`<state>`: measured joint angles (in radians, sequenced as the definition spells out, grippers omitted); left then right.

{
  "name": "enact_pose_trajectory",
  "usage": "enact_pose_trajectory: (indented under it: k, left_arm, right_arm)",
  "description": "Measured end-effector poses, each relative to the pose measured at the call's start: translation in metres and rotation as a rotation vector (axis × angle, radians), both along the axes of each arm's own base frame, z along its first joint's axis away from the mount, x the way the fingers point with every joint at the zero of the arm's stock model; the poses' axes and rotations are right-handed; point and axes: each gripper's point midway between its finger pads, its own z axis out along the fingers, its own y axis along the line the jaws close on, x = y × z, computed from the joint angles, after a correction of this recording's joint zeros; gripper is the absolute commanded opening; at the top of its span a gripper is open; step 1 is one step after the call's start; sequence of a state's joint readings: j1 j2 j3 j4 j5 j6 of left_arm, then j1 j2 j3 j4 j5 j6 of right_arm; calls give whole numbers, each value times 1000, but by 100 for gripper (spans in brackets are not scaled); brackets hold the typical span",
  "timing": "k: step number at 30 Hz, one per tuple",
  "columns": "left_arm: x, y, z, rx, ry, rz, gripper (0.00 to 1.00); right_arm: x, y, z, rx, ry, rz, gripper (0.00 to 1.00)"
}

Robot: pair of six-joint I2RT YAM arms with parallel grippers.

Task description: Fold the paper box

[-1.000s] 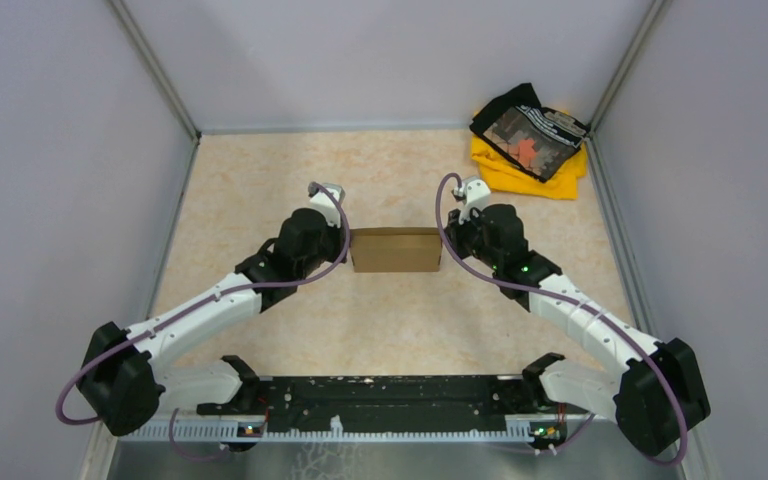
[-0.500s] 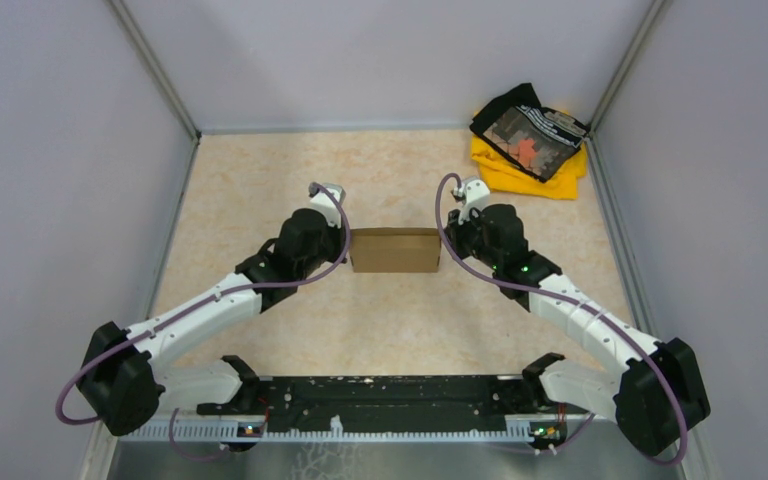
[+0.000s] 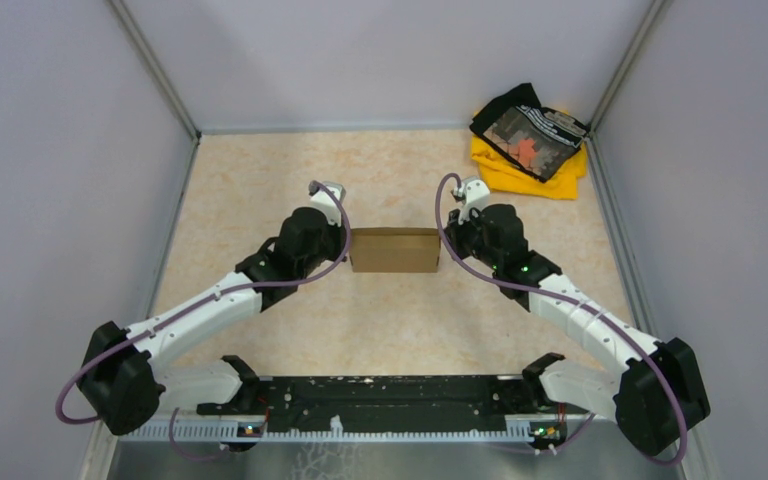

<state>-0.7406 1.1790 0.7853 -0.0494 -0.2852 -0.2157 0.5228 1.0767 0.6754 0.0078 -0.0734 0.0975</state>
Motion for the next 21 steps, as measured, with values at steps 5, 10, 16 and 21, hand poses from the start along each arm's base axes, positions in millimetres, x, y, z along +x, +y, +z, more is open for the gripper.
enact_pose_trajectory:
  k: [5, 10, 16, 21]
  left_arm:
    - [0, -1, 1, 0, -2, -1, 12]
    - [-1, -1, 1, 2, -1, -2, 12]
    - [0, -1, 1, 4, -1, 1, 12]
    - [0, 0, 0, 6, -2, 5, 12]
  right_arm:
    - [0, 0, -1, -1, 2, 0, 0]
    - [2, 1, 0, -3, 3, 1, 0]
    - [2, 3, -1, -13, 6, -2, 0]
    - [3, 6, -1, -27, 7, -10, 0]
